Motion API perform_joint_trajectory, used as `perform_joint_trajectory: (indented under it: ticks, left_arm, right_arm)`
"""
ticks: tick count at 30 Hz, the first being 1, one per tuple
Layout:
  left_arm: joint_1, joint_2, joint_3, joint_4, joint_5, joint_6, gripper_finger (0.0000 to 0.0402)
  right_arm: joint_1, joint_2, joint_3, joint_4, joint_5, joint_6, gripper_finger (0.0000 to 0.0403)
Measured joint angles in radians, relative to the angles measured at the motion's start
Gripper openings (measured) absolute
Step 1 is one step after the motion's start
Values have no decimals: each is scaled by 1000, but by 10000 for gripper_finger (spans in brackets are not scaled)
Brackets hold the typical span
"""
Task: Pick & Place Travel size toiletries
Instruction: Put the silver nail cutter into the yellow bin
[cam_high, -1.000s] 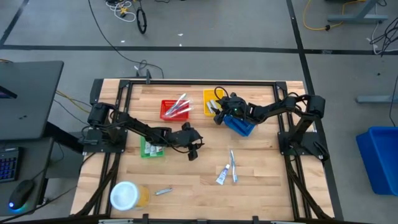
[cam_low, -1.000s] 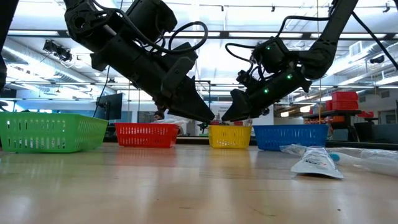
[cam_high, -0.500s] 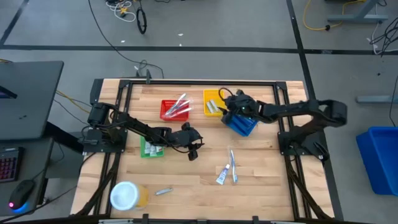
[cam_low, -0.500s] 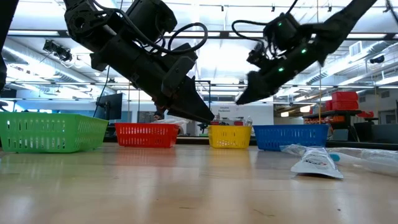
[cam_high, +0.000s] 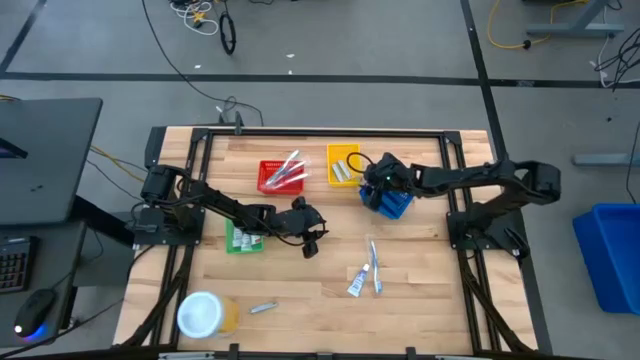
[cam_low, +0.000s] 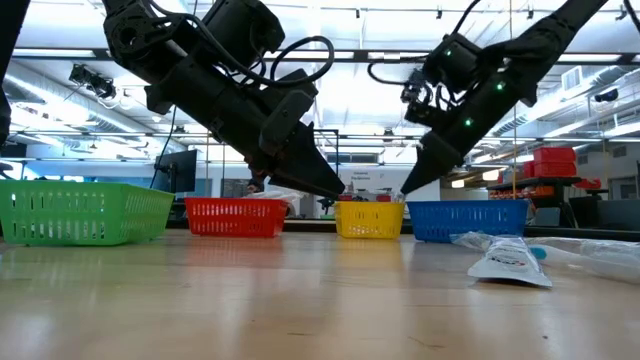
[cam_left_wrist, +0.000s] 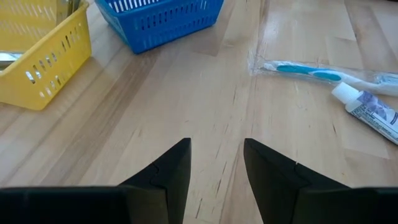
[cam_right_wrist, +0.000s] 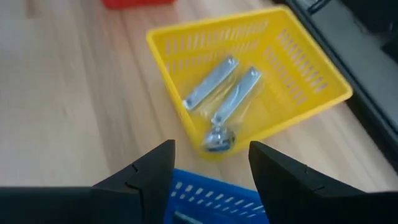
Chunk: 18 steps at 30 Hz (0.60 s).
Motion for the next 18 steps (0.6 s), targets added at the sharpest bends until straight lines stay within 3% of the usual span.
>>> perform_joint_trajectory:
  ticks: [11, 18]
  left_arm:
    - [0, 0, 0, -3, 0, 1, 157]
    - [0, 0, 0, -3, 1, 24, 157]
  right_arm:
    - [-15, 39, 0, 139, 142, -88, 211]
    - [-41, 37, 0, 126, 169, -105, 201]
